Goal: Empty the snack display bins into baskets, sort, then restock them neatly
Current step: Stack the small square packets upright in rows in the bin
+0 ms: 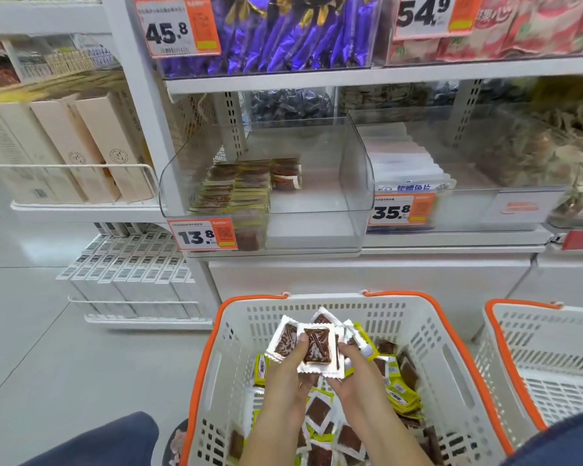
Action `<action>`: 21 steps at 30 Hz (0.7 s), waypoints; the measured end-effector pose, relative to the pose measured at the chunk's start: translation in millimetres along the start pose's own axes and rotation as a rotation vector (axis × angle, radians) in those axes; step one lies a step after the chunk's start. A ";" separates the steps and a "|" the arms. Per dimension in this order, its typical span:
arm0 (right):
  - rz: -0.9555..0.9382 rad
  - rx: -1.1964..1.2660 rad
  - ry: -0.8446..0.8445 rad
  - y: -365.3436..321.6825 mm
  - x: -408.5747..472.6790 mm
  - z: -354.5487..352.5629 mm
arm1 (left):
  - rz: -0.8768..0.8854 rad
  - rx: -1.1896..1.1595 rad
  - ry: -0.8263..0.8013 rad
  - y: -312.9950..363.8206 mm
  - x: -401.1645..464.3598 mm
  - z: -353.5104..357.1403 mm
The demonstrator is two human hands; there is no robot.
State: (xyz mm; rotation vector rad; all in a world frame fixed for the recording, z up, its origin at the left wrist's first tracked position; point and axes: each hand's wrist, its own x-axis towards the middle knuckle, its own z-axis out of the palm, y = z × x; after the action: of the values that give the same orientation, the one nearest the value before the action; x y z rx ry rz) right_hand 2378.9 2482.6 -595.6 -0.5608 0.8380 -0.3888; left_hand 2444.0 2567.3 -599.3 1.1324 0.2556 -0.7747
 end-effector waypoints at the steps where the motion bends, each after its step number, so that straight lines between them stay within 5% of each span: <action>1: -0.006 0.001 -0.009 1.0 0.0 -0.4 | -0.002 -0.016 0.009 -1.0 -1.0 1.3; 11: -0.060 -0.020 0.003 -4.8 -4.0 2.0 | 0.061 0.216 0.229 0.2 3.7 7.0; 17: -0.114 -0.017 0.069 -1.0 2.3 -3.6 | 0.240 0.286 0.111 1.2 -1.4 0.9; 21: -0.143 -0.021 0.102 -1.3 3.1 -7.8 | 0.209 0.219 0.101 3.8 -2.8 2.6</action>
State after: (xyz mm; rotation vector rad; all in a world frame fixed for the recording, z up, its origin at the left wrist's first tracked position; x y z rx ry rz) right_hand 2374.6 2477.5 -600.8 -0.6261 0.9034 -0.5434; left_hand 2444.1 2566.9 -593.9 1.3836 0.1354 -0.5706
